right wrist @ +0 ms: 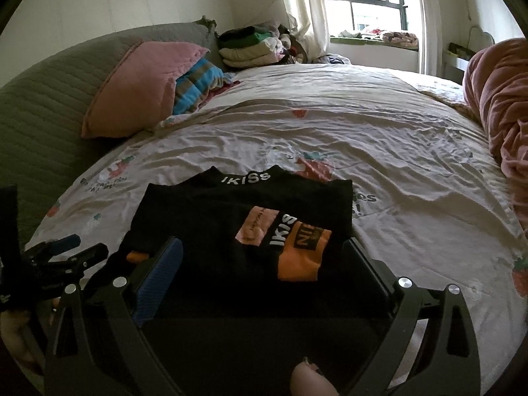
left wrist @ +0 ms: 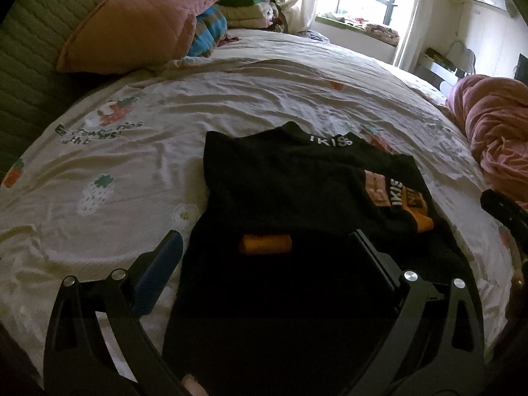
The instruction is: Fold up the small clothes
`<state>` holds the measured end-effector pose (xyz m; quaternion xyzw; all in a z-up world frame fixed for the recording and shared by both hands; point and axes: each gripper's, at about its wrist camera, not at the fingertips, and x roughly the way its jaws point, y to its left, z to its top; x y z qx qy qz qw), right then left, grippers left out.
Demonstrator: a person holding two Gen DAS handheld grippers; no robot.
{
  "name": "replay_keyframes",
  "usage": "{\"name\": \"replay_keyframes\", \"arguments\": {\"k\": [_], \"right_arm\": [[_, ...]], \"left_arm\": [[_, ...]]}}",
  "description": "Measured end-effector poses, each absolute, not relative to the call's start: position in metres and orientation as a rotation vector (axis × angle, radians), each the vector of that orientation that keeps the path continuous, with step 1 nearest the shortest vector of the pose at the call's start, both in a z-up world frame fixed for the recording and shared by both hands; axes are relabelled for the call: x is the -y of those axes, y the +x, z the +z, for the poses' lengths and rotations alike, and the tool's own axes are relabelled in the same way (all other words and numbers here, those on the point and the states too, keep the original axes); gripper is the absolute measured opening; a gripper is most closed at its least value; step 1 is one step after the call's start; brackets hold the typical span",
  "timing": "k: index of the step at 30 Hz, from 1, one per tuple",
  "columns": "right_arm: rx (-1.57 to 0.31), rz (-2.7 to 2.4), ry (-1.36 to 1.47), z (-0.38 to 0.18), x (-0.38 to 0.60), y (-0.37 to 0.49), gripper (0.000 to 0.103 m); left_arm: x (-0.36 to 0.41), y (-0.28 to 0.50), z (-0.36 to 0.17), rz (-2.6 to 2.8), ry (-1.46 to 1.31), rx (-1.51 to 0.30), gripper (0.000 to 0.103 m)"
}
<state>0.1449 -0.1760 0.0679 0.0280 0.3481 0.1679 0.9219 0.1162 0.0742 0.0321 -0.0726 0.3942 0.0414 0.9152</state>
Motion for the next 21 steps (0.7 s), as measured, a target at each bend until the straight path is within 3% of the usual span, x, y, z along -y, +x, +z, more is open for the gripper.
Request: {"name": "replay_keyframes", "arguments": {"k": [21], "right_arm": [[-0.744,0.363,-0.012,0.063,0.177,0.104,0.098]], "left_arm": [[-0.074,0.079,0.04,0.076,-0.121,-0.799,0.093]]}}
